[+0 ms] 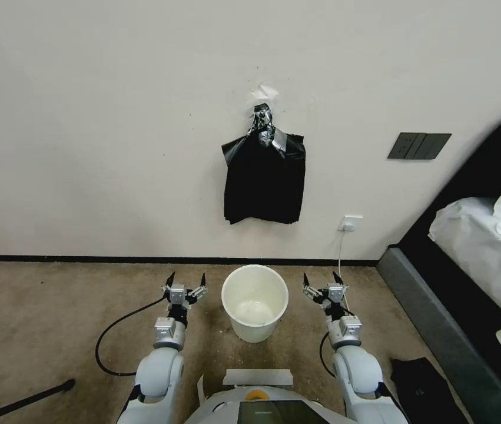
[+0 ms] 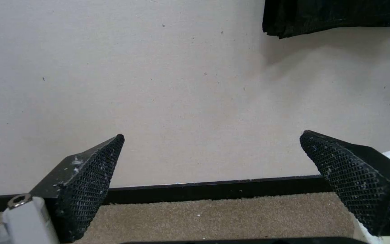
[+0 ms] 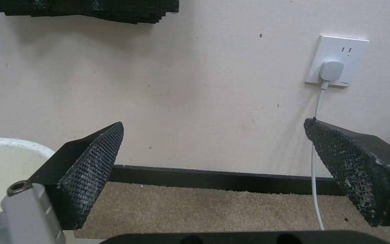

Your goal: Place a trash bag onto the trash bin.

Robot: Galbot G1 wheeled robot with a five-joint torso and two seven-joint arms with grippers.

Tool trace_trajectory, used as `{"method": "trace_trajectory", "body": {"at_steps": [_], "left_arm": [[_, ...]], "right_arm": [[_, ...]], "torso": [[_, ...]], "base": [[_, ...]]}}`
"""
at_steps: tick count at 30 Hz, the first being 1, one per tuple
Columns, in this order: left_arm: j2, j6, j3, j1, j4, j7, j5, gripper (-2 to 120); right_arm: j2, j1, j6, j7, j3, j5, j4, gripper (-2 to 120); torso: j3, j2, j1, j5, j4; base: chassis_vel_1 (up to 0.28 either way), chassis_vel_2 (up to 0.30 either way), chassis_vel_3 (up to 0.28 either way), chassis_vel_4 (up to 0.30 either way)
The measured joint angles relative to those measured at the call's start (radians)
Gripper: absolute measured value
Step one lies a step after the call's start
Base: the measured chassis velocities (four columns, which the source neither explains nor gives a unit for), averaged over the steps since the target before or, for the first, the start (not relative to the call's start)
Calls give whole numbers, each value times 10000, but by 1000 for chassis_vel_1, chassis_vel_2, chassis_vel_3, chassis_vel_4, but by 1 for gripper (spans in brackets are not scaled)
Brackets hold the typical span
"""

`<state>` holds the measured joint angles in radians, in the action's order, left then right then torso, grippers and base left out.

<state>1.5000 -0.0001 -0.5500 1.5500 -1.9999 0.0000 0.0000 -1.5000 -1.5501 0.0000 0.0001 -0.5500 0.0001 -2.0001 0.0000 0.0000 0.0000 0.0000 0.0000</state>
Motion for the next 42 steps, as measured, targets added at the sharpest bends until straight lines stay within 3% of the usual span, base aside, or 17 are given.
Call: {"method": "trace_trajectory", "body": {"at_steps": [28, 29, 32, 36, 38, 39, 42], "left_arm": [[-3, -10, -26, 3, 3, 11, -52, 100], [-100, -437, -437, 88, 87, 305, -780, 100], [-190, -809, -809, 179, 171, 558, -1427, 100], [-352, -1512, -1477, 334, 317, 1028, -2609, 100], [-470, -2019, -1957, 435, 418, 1369, -3450, 100], [-470, -2019, -1957, 435, 418, 1369, -3450, 100], [-529, -2271, -2203, 490, 467, 1538, -3891, 100]], "right_arm": [[102, -6, -11, 42, 116, 11, -150, 100], [762, -153, -91, 322, 904, 17, -1085, 100], [873, -210, -166, 271, 1189, 198, -1106, 100], [976, -48, -34, 113, 1551, 755, -1038, 100], [1268, 340, 291, -208, 1971, 1819, -878, 100], [1268, 340, 291, -208, 1971, 1819, -878, 100], [1908, 1448, 639, -513, 2746, 3677, -462, 100]], "torso": [[0, 0, 0, 1, 1], [-1, 1, -1, -12, 5], [0, 1, 1, 6, 1], [0, 1, 0, 0, -1], [0, 1, 0, -3, -2], [0, 1, 0, -3, -2], [0, 1, 0, -2, 3]], "base": [[0, 0, 0, 0], [0, 0, 0, 0], [0, 0, 0, 0], [0, 0, 0, 0], [0, 0, 0, 0], [0, 0, 0, 0], [0, 0, 0, 0]]}}
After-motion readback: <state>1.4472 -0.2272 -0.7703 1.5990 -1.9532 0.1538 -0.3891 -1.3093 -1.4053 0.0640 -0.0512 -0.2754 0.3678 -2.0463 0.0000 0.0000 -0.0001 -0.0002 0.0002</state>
